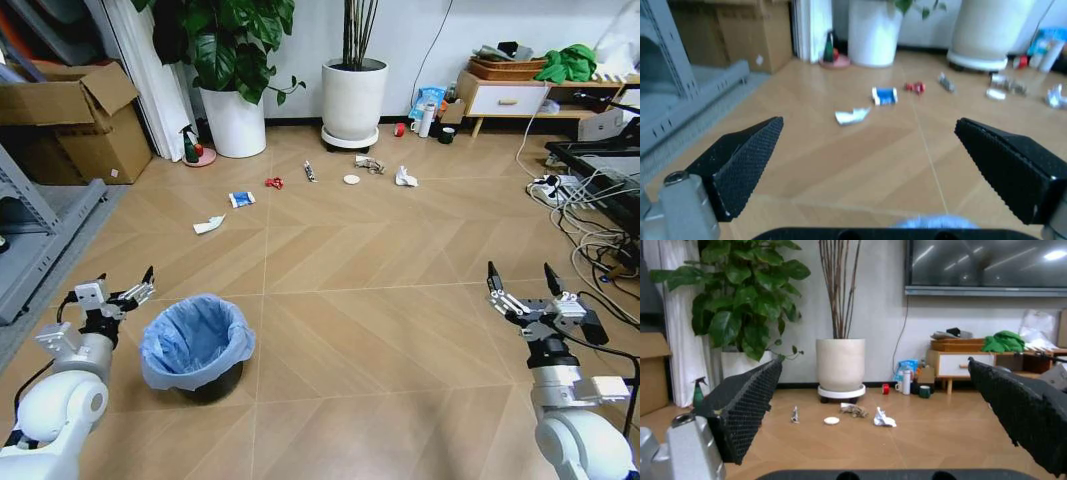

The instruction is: Pick up the trash bin and place the garbage on the floor into it.

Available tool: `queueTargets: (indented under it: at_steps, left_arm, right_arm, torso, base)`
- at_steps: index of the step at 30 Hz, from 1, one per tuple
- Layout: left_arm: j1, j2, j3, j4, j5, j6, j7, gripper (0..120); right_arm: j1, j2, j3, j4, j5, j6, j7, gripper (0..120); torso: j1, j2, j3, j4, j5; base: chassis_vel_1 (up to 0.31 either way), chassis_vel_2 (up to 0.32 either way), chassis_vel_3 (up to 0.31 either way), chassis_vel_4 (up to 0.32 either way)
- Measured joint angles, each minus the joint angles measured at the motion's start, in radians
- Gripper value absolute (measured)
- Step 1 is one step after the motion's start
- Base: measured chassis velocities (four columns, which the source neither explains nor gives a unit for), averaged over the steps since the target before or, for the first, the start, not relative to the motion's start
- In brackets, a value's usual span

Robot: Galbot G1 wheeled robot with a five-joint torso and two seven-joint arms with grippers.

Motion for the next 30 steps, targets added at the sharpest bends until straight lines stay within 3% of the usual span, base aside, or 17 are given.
queueTargets:
  at_steps: [10,19,30]
  left_arm:
    - [-0.002,0.042,0.053,0.062,-0.05,0.13,-0.033,100]
    - [-0.006,0.093,0.053,0.097,-0.122,0.246,-0.008,100]
    - [-0.008,0.114,0.105,0.141,-0.099,0.289,0.049,100]
  right_arm:
    - [0.027,0.0,-0.013,-0.106,-0.016,0.007,-0.025,100]
    - [0.023,0.011,-0.02,-0.12,-0.026,0.008,-0.034,100]
    - [0.018,0.026,-0.021,-0.122,-0.038,0.005,-0.034,100]
  torso:
    - [0.0,0.0,0.0,0.0,-0.0003]
    - [0.0,0.0,0.0,-0.0001,-0.0001]
    - [0.0,0.0,0.0,0.0,0.0]
  base:
    - [0.0,0.0,0.0,0.0]
    - [0.0,0.0,0.0,0.0]
    - [0.0,0.0,0.0,0.0]
